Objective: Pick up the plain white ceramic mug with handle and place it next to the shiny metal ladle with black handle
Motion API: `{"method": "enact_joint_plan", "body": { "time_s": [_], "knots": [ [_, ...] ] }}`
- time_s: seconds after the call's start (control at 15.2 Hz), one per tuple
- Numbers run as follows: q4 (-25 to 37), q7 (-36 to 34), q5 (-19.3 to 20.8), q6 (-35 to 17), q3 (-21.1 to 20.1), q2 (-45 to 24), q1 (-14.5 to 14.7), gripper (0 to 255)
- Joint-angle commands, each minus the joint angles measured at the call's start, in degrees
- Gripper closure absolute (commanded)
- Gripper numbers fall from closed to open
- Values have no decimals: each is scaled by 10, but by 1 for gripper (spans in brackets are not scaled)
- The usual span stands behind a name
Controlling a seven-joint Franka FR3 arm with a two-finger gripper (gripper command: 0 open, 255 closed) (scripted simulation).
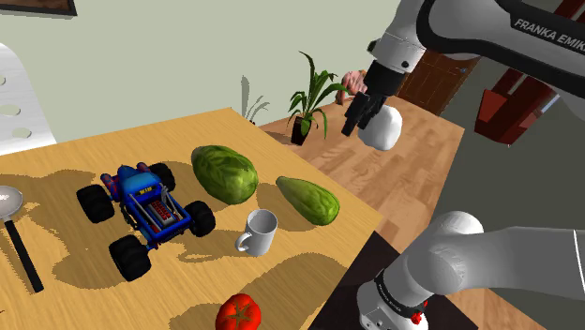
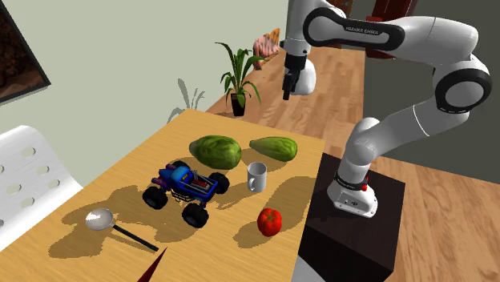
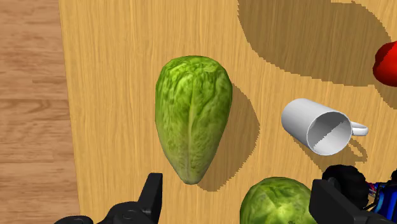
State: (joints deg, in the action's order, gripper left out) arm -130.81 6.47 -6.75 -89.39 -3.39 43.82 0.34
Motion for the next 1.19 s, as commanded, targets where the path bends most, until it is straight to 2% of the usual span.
{"method": "enact_joint_plan", "body": {
  "time_s": [0.0,0.59,1.12],
  "knots": [
    [0,0,0,0,0,0,0,0],
    [-140,-11,-47,-171,-73,3,47,0],
    [-219,-23,-88,-344,-151,-61,92,0]
  ]
}}
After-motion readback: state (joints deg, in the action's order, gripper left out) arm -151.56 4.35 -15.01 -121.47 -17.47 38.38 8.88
